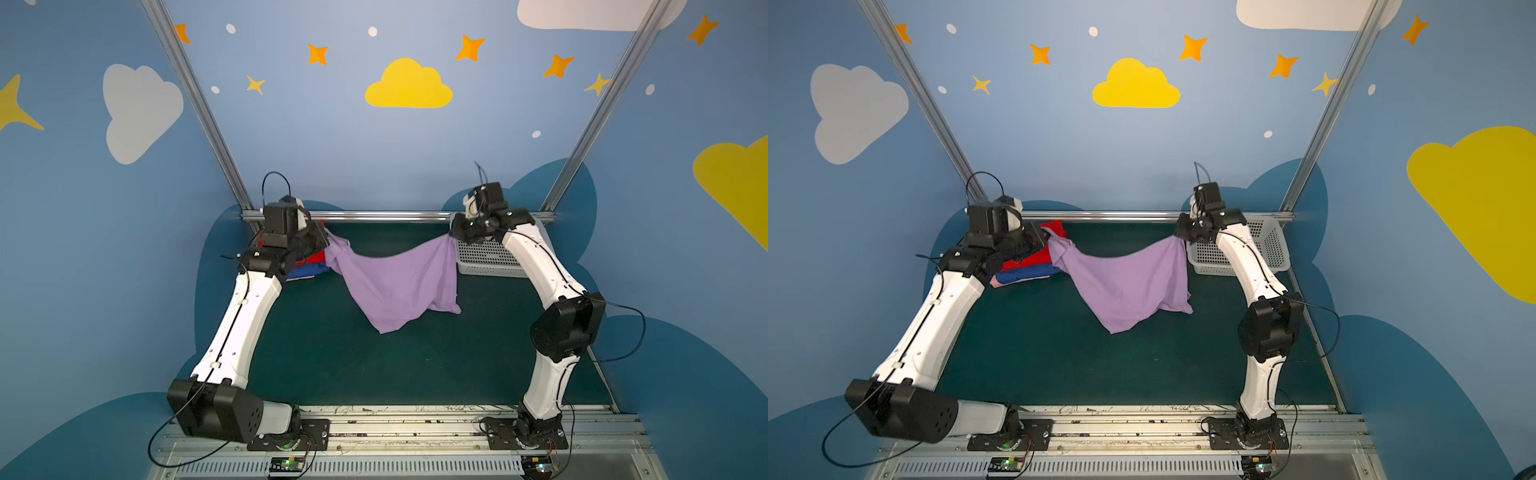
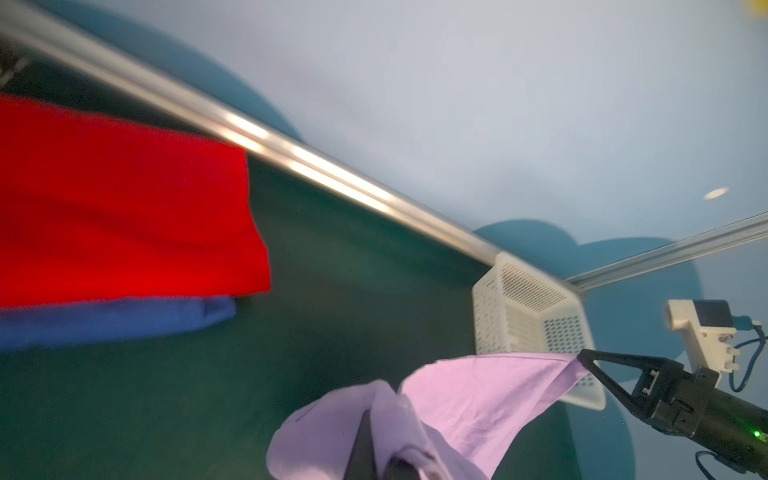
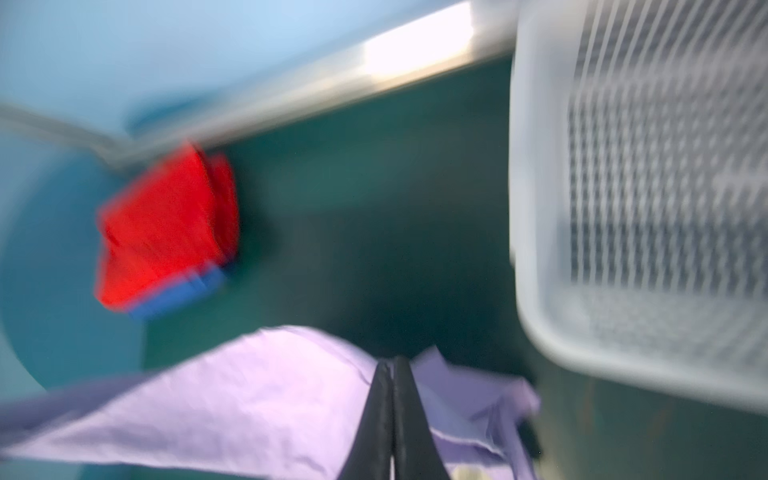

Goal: Fold and stack the t-shirts
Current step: 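Lift the lavender t-shirt high with both grippers, stretching it apart, then swing the shirt toward the robot and lay it flat with both grippers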

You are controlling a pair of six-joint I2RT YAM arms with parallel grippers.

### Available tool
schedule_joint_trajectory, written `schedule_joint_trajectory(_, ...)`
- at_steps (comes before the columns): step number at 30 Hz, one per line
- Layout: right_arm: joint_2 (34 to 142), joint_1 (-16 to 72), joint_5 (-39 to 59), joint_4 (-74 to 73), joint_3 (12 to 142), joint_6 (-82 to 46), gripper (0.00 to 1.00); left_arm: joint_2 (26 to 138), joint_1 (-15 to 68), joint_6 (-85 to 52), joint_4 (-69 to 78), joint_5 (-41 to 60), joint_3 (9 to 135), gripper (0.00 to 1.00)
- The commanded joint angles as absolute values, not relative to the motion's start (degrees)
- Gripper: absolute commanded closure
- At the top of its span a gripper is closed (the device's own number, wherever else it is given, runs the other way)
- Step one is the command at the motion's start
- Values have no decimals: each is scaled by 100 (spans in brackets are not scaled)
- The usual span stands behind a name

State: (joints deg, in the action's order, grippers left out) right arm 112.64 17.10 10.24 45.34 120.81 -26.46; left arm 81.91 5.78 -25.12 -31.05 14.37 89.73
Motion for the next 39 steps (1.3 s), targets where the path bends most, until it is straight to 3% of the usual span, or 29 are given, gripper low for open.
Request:
schedule_joint_trajectory(1,11453,1523,1191,4358,13327,-2316,100,8642,579,-2180,-2933,1674,10324,96)
schedule_joint_trajectory(6,11366,1407,1010,2788,13963,-2332,100,9860,577,-2027,-3586,1723,12903,96)
schedule_joint_trajectory(11,11118,1158,1511,1988,14415,-2769,100,11357,556,-1915,-4846,1637,16635,96)
schedule_joint_trajectory(14,10639,1060,1572,1937,14095,-2720,100,11380,475,-1977,-5079,1688,17168,96)
schedule_joint_trajectory(17,9557,1021,1622,1457,12432,-2613,100,10369,472,-1894,-4893,1904,15286,96)
schedule_joint_trajectory(23,6748,1071,1615,508,7628,-2747,100,7042,542,-2000,-2938,1378,9013,96)
schedule_joint_trajectory(27,5362,1131,1654,1200,5152,-2847,100,5316,510,-2389,-3113,1087,6579,96)
schedule_joint_trajectory(32,4005,1116,1400,2904,3305,-2769,100,3853,521,-3117,-3974,1360,4542,96)
schedule_joint_trajectory(39,2504,1175,876,4338,2443,-3865,100,2935,799,-4322,-4674,1336,3805,96)
